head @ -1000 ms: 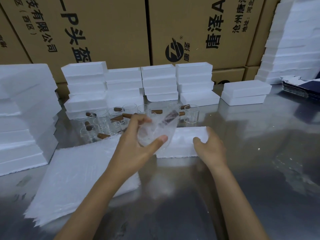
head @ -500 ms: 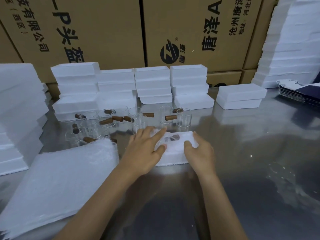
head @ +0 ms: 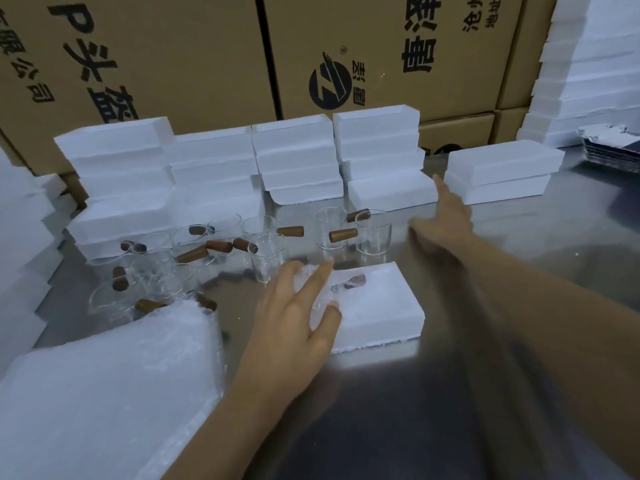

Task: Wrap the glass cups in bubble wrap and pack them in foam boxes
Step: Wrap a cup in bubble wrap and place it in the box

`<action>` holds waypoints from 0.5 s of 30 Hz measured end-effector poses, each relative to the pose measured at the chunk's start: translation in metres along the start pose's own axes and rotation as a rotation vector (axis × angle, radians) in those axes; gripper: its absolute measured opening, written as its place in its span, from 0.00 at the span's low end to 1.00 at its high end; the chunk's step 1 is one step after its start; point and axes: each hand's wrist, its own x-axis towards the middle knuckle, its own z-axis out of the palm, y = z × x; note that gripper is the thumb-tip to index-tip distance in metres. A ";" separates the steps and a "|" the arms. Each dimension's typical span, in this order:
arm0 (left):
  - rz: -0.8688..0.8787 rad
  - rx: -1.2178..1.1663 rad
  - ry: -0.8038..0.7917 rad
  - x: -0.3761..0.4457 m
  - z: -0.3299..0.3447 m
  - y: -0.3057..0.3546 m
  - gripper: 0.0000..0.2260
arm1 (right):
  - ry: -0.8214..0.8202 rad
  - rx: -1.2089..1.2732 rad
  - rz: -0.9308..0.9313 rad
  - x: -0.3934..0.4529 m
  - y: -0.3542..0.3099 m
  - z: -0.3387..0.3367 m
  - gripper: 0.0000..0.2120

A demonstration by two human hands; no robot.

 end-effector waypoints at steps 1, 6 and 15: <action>-0.015 0.001 0.021 0.000 0.002 0.001 0.24 | 0.019 -0.035 -0.019 0.010 0.000 0.005 0.44; -0.036 0.009 0.099 0.003 0.008 0.003 0.26 | 0.011 -0.156 -0.088 0.064 0.005 0.024 0.39; -0.028 0.029 0.125 0.003 0.006 0.006 0.25 | 0.104 -0.027 -0.116 0.067 0.007 0.026 0.23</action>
